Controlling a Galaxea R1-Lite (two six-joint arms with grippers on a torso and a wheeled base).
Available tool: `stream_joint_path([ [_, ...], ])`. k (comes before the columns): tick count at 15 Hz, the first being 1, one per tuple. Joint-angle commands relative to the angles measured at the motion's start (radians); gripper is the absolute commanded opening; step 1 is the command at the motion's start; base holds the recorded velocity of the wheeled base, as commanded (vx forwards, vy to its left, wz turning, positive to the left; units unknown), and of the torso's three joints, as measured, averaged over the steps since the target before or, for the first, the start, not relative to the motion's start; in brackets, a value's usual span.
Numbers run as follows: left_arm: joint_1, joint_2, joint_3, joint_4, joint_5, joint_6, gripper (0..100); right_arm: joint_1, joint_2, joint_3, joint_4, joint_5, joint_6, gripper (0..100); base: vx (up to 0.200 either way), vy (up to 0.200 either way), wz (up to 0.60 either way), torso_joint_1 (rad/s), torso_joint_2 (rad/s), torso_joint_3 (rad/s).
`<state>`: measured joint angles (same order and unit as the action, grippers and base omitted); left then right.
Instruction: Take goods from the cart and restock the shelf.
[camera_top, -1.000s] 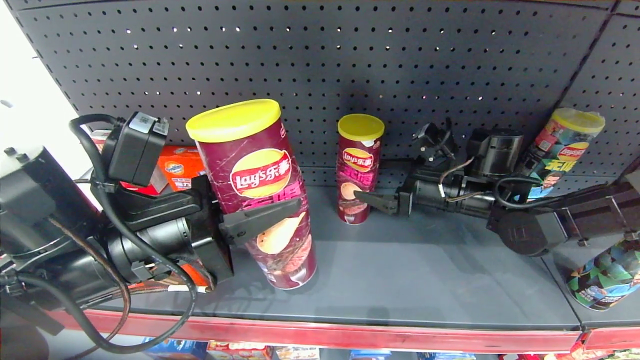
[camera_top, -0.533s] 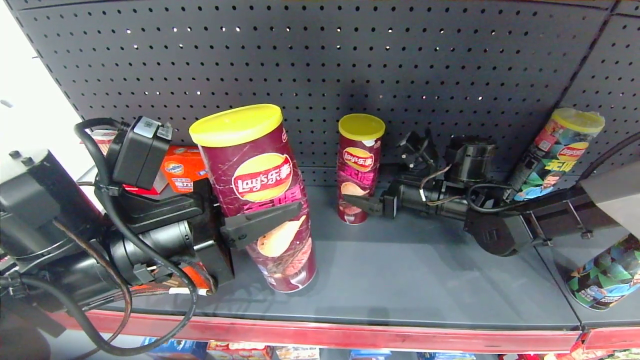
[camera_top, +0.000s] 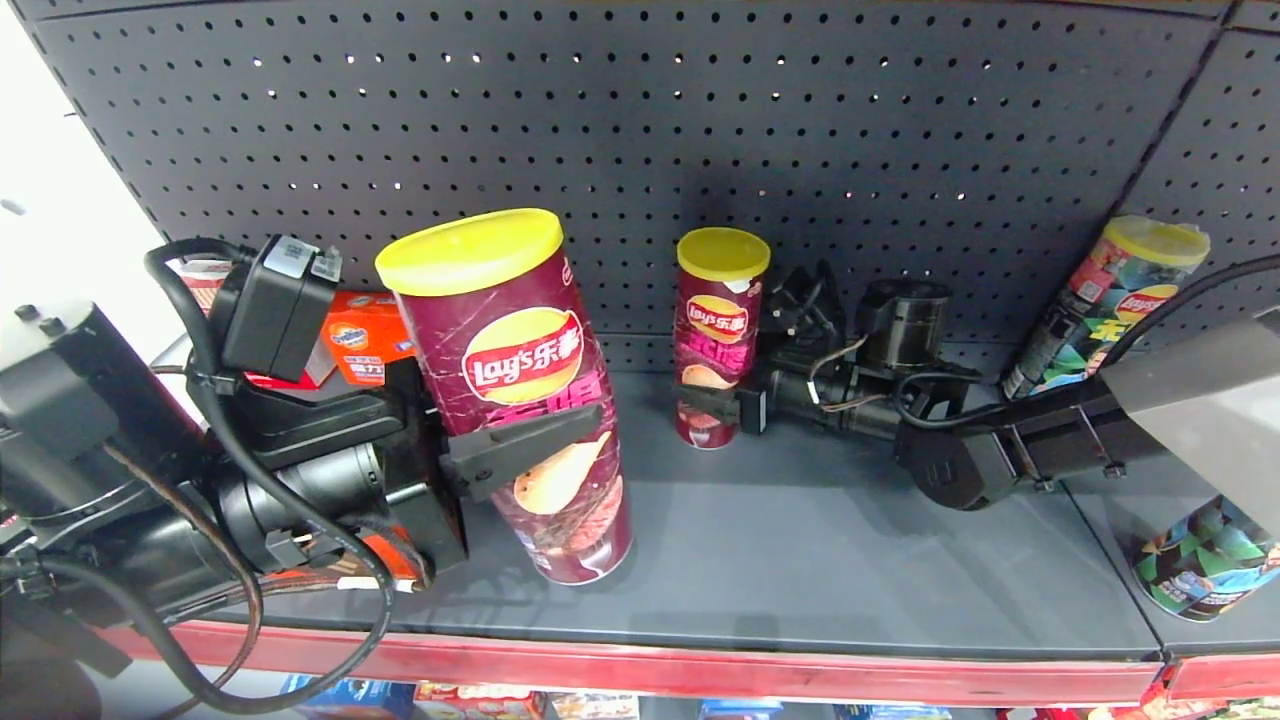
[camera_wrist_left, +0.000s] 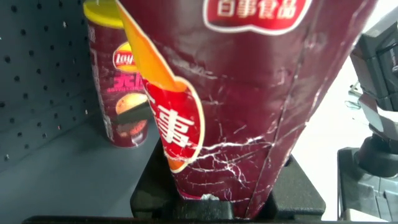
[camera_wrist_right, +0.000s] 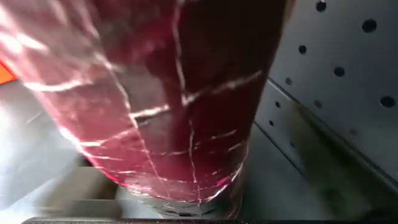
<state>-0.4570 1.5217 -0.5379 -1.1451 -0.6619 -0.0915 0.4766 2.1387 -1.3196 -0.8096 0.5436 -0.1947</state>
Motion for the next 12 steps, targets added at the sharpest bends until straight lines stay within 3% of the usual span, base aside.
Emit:
stream_joint_path([
  [1,0.0,0.002,0.004,-0.002,0.001,-0.001,0,0.002,0.001,-0.001,0.0,0.001,0.0,0,0.0,0.0,0.0,0.0,0.0,0.0],
  [6,0.001,0.0,0.004,-0.002,0.001,-0.001,0,0.005,-0.033,0.026,0.0,0.004,-0.005,0,0.0,0.0,0.0,0.0,0.0,0.0],
  [10,0.003,-0.003,0.004,-0.002,0.001,-0.004,0,0.022,-0.201,0.2,-0.003,0.039,-0.008,0,0.0,0.0,0.0,0.0,0.0,0.0],
  [12,0.015,-0.003,0.003,-0.002,0.001,-0.004,0,0.054,-0.286,0.364,-0.082,0.036,-0.008,0,0.0,0.0,0.0,0.0,0.0,0.0],
])
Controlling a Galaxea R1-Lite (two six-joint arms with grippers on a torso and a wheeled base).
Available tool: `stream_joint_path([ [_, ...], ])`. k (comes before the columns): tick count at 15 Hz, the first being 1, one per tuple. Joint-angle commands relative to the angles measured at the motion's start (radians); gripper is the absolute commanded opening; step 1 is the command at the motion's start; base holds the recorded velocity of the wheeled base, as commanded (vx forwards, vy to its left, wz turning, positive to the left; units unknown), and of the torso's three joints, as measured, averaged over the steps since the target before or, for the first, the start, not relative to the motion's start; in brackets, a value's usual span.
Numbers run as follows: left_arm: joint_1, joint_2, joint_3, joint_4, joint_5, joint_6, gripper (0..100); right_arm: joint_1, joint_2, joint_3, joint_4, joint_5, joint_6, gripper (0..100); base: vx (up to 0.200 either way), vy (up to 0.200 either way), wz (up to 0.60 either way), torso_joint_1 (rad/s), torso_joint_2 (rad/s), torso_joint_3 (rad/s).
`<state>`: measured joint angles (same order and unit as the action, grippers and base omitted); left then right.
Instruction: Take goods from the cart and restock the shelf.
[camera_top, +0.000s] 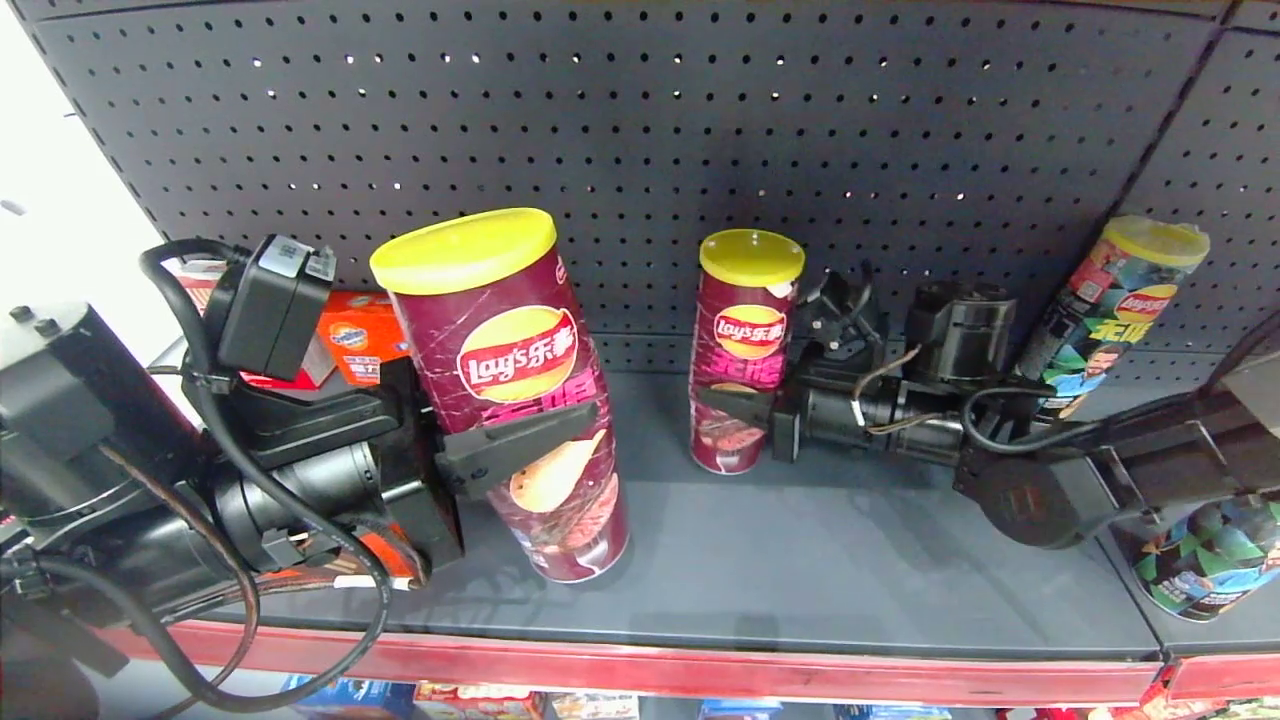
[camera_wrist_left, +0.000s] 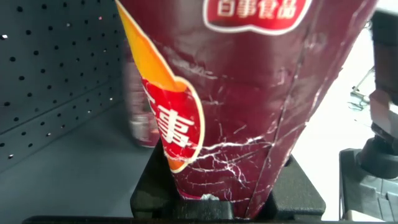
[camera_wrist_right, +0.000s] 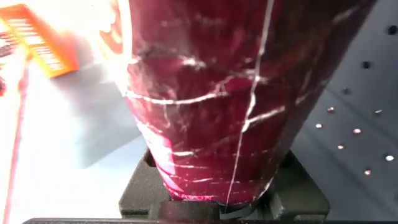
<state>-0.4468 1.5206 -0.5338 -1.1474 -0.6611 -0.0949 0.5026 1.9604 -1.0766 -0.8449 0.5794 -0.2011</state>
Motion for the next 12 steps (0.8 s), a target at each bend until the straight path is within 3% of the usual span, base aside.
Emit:
stream_joint_path([
  [1,0.005,-0.002,-0.003,0.0,0.0,0.0,0,0.036,-0.126,0.182,-0.103,-0.001,0.0,0,0.0,0.0,0.0,0.0,0.0,0.0],
  [5,0.007,0.0,-0.002,0.0,0.0,0.0,0,0.122,-0.13,0.434,-0.364,-0.038,0.0,0,0.0,0.0,0.0,0.0,0.0,0.0],
  [12,0.005,-0.002,-0.002,0.0,0.0,0.0,0,0.116,-0.109,0.512,-0.384,-0.026,-0.004,0,0.0,0.0,0.0,0.0,0.0,0.0],
])
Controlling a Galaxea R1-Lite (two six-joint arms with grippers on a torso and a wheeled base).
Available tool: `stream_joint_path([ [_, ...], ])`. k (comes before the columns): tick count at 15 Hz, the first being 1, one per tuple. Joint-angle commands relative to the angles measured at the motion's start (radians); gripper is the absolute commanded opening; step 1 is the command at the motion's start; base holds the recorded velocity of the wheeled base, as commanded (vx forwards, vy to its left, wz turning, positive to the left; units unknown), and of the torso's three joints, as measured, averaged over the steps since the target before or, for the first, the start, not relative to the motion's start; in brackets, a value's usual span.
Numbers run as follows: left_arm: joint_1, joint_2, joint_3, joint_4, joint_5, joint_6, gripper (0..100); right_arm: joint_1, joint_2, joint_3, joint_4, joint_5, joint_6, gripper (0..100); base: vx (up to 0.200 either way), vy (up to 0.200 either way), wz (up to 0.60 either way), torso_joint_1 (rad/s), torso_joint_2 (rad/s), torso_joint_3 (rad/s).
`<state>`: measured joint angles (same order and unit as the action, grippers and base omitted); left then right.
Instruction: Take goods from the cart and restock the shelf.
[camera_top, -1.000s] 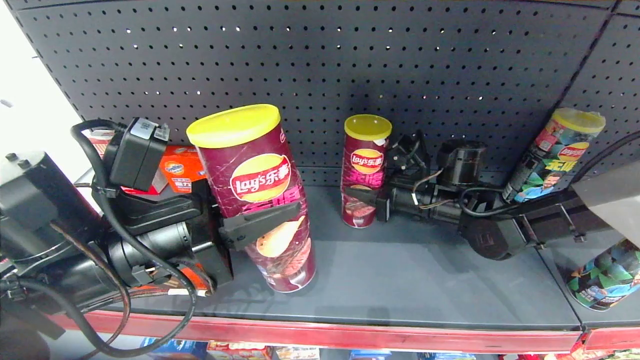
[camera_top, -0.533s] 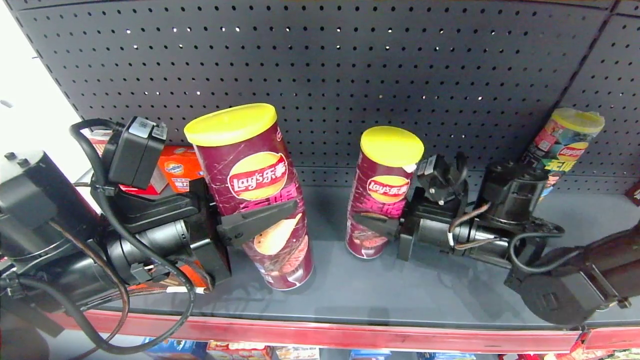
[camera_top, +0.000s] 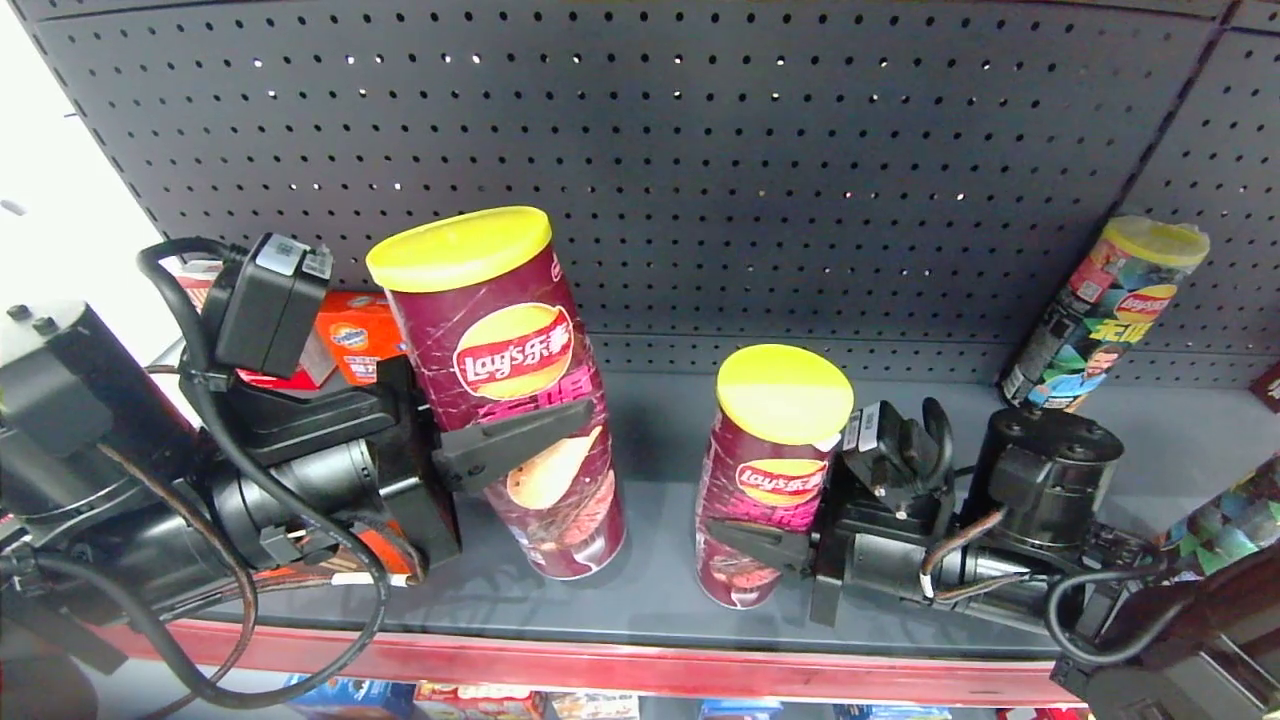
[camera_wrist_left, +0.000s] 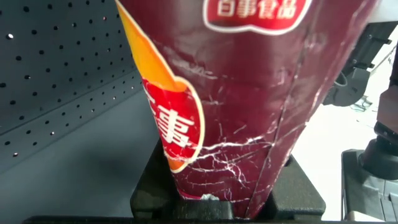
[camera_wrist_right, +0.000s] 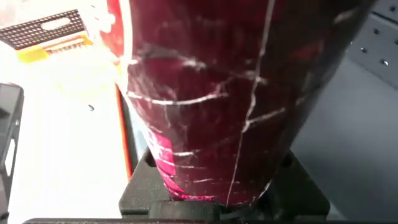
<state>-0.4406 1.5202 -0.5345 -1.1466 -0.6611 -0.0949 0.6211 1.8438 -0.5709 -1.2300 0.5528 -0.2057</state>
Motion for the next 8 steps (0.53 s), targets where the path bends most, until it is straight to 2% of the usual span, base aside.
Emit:
stream_joint_path([
  [1,-0.001,0.0,0.001,-0.001,0.0,0.0,0,-0.015,0.021,0.003,-0.014,0.007,-0.001,0,0.0,0.0,0.0,0.0,0.0,0.0],
  [6,-0.001,0.0,0.001,-0.001,0.0,0.0,0,-0.026,0.025,0.008,-0.02,0.019,-0.018,0,0.0,0.0,0.0,0.0,0.0,0.0],
  [7,-0.001,0.0,0.001,-0.001,0.0,0.0,0,-0.024,0.023,0.019,-0.02,0.019,-0.024,100,0.0,0.0,0.0,0.0,0.0,0.0],
  [8,-0.001,0.0,0.001,-0.001,0.0,0.0,0,-0.024,0.017,0.032,-0.019,0.019,-0.03,100,0.0,0.0,0.0,0.0,0.0,0.0],
])
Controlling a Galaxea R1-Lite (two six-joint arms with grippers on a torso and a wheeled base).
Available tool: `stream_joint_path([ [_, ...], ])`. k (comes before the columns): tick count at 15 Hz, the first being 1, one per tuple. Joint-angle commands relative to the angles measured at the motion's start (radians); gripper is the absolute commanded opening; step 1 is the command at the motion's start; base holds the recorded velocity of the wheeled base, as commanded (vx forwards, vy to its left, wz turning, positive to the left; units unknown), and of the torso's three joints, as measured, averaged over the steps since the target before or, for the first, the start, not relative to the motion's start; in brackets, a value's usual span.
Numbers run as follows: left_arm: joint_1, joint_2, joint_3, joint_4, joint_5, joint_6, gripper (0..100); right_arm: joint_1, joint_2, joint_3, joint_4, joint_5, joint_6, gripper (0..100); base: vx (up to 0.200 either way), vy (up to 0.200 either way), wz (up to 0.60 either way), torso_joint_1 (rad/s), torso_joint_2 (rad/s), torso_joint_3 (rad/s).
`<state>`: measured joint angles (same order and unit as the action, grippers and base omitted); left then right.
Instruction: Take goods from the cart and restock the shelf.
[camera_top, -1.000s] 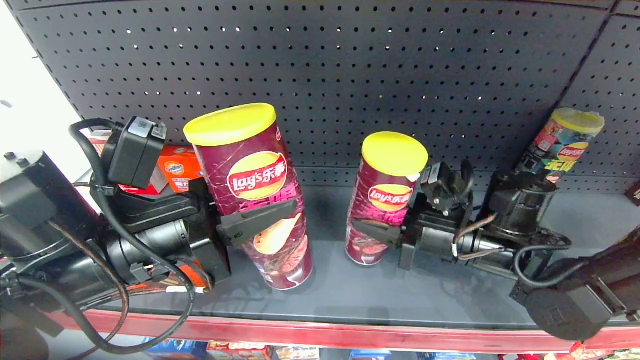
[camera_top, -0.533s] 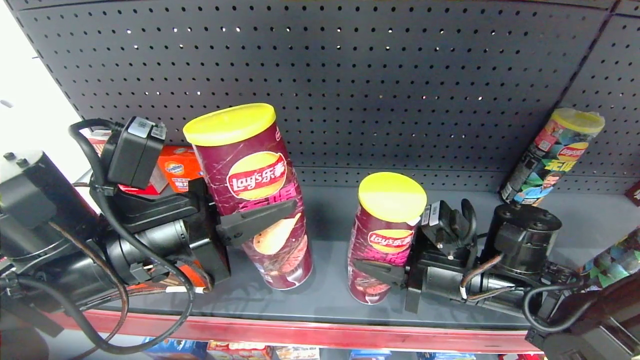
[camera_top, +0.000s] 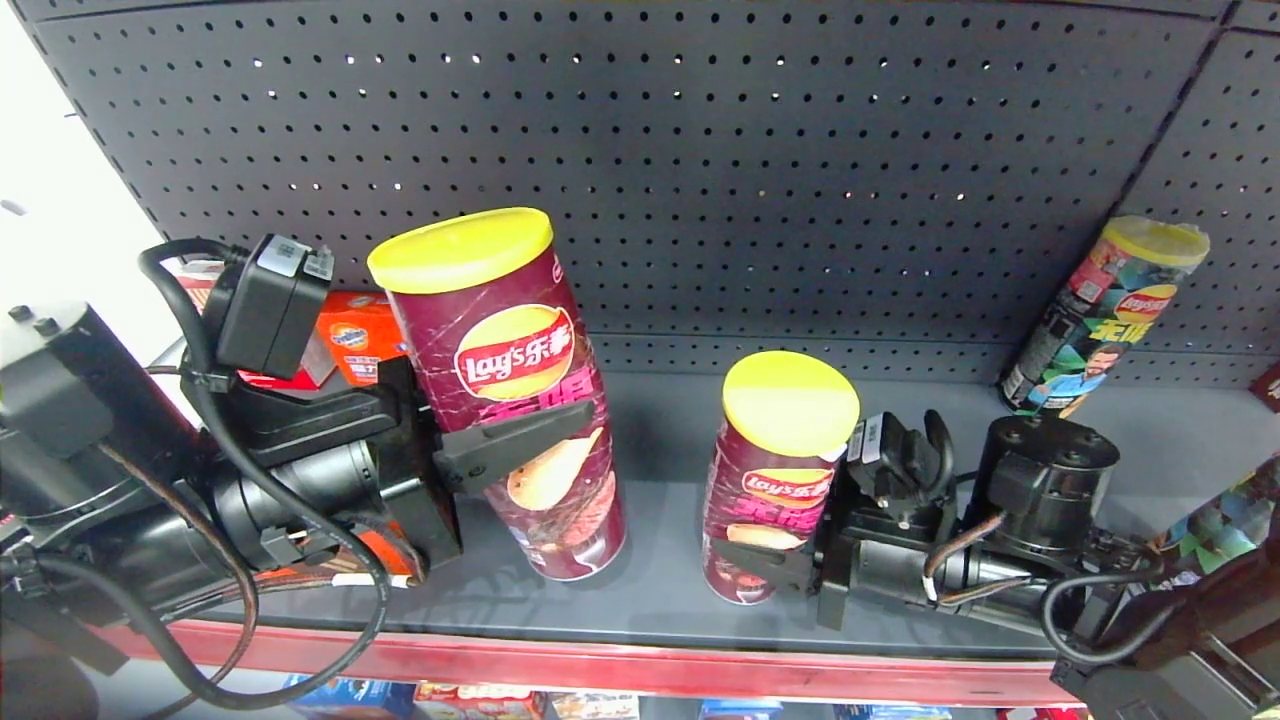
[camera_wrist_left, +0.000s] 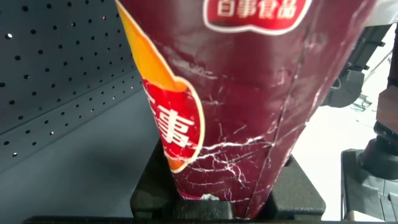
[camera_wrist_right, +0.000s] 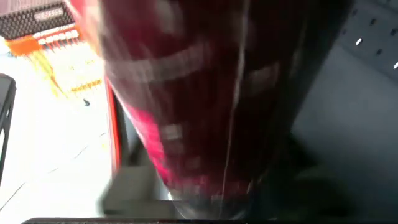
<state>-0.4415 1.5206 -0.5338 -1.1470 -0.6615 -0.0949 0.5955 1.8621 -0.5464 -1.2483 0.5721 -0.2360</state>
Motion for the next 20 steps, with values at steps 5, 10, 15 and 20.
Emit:
stream_joint_path([
  [5,0.0,0.0,0.0,0.0,0.0,0.0,0,-0.011,-0.034,0.046,-0.003,-0.001,-0.009,100,0.0,0.0,0.0,0.0,0.0,0.0],
  [10,0.0,-0.004,-0.002,-0.003,0.0,0.0,0,-0.057,-0.31,0.201,0.03,-0.018,-0.003,100,0.0,0.0,0.0,0.0,0.0,0.0],
  [15,0.0,-0.007,-0.006,-0.003,0.0,0.0,0,-0.105,-0.735,0.266,0.346,-0.166,0.001,100,0.0,0.0,0.0,0.0,0.0,0.0],
  [20,-0.002,-0.007,-0.006,-0.005,-0.003,0.0,0,-0.111,-1.184,0.499,0.696,-0.508,0.116,100,0.0,0.0,0.0,0.0,0.0,0.0],
])
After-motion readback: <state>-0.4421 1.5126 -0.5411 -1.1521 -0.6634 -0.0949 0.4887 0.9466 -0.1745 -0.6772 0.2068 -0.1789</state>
